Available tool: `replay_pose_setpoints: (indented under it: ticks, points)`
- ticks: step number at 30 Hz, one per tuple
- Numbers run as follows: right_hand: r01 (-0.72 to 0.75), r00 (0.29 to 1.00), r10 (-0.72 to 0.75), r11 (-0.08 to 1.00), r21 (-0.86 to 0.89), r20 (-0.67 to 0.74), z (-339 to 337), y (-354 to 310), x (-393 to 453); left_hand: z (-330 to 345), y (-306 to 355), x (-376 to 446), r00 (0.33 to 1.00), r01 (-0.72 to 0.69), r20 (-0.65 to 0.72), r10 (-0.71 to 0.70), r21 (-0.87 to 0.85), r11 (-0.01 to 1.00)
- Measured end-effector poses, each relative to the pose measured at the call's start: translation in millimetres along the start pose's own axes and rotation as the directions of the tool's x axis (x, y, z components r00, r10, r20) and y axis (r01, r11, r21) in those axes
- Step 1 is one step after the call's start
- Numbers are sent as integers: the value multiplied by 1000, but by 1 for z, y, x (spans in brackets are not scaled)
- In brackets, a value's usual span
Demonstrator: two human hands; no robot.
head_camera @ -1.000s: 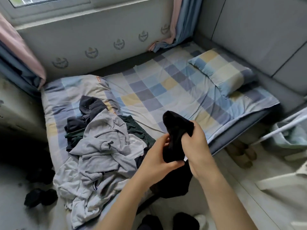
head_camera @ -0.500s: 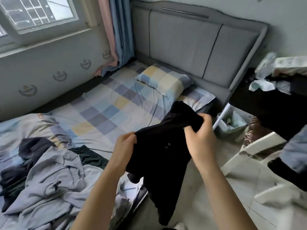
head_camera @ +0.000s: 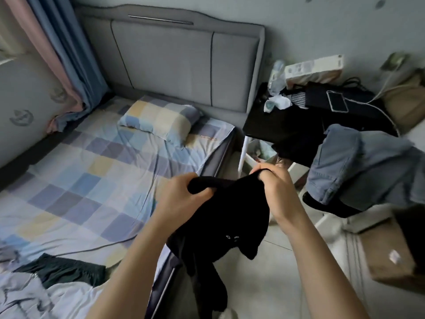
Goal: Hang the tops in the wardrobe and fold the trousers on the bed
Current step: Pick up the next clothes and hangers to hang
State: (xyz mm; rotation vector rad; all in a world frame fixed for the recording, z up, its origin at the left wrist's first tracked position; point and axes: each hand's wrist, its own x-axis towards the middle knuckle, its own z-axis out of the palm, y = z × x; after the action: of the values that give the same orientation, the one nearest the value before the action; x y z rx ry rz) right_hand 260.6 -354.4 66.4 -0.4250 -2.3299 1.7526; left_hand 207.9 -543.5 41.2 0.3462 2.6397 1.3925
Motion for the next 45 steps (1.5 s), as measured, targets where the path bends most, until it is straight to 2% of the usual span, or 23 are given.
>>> replay_pose_setpoints:
  ticks: [3,8,10,13,15,17,20,22,23,24,25,26,27,29,30,32,35,38,40,41,43,45]
  points:
    - [-8,997,11,999,33,-79,-15,1,-2,24,-2,17,999,-26,-23,27,59,998]
    - [23,942,10,995,94,-335,-57,2,-2,52,-29,54,999,-13,-35,22,257,966]
    - [44,922,-7,995,88,-387,-72,0,-4,54,-39,64,996,87,-37,-81,241,967]
    - [19,889,-11,1000,13,-457,-95,6,-1,65,-40,93,968,220,59,-242,255,942]
    - [-21,865,-33,995,-102,-501,-107,17,3,74,-32,114,890,397,257,-377,-29,918]
    - [-112,810,-64,959,-261,-583,-121,29,10,84,-19,136,792,525,481,-375,-226,820]
    - [-321,705,-64,859,-399,-706,-149,46,23,102,2,169,667,620,700,-256,-331,711]
    - [-458,648,-45,774,-436,-760,-168,61,31,114,18,194,551,664,821,-151,-321,676]
    - [-523,608,27,766,-375,-793,-176,67,35,119,23,204,477,673,873,-99,-290,681]
    - [-554,523,174,813,-178,-834,-185,72,39,130,34,223,358,669,933,-36,-229,707]
    - [-481,477,342,873,85,-810,-187,71,39,131,37,227,287,664,957,31,-222,714]
    - [-359,433,503,857,369,-748,-190,70,40,139,44,239,208,666,974,88,-207,717]
    - [-221,401,620,780,586,-675,-193,69,38,148,48,248,149,680,979,138,-203,705]
    - [-6,384,746,591,806,-544,-196,70,31,165,59,260,143,745,976,166,-216,631]
    - [64,388,781,507,860,-490,-197,71,25,178,68,265,139,784,978,154,-204,586]
    - [106,451,791,412,905,-413,-195,68,13,201,84,269,149,856,980,135,-196,478]
    - [96,538,742,417,904,-400,-191,64,-4,235,109,264,109,909,986,122,-149,389]
    - [194,576,642,493,848,-505,-195,53,-20,270,138,246,-39,901,999,35,20,432]
    - [86,511,631,638,765,-583,-203,50,-34,291,162,230,-143,853,990,-5,126,507]
    - [-27,443,642,707,707,-625,-209,52,-43,301,176,221,-184,808,983,-13,158,568]
    - [-251,265,644,765,594,-717,-217,59,-58,318,202,205,-237,727,971,-27,196,658]
    - [-385,33,561,771,507,-827,-225,63,-70,333,230,191,-263,676,963,-60,228,701]
